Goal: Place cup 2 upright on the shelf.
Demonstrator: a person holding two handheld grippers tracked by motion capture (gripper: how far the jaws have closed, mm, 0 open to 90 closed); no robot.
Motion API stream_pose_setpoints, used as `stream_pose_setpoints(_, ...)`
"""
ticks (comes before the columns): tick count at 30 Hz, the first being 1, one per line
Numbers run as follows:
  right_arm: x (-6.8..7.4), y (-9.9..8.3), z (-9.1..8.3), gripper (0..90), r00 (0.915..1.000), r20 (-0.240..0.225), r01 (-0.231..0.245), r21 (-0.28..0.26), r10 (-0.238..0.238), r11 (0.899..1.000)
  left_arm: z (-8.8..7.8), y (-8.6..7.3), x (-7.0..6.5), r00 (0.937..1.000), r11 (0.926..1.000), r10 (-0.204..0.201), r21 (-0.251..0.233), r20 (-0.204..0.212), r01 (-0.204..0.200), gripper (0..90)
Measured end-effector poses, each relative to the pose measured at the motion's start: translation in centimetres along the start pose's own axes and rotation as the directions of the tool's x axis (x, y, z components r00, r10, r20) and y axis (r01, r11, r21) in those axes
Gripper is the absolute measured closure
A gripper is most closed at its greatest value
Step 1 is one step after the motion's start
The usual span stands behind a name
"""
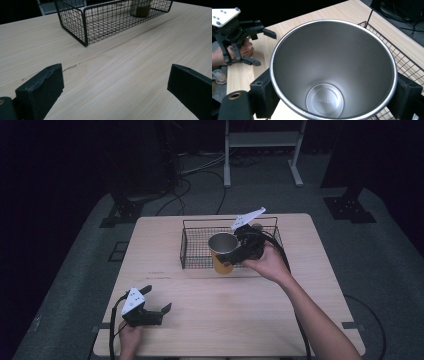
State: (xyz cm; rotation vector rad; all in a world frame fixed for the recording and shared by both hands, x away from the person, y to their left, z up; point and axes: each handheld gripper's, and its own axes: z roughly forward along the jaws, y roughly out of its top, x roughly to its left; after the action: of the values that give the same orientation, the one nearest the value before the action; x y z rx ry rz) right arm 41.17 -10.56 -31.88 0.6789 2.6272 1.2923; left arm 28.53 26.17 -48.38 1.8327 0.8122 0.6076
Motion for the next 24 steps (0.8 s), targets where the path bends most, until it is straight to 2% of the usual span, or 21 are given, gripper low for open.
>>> stream_pose_setpoints(24, -2.3, 3.2, 1.0, 13.2, 0.9995, 0.029, -0.014, -0.008, 0.014, 1.000, -0.1, 0.0, 0.0, 1.0000, 1.0000, -0.007, -0.006, 0.001, 0.007, 0.0)
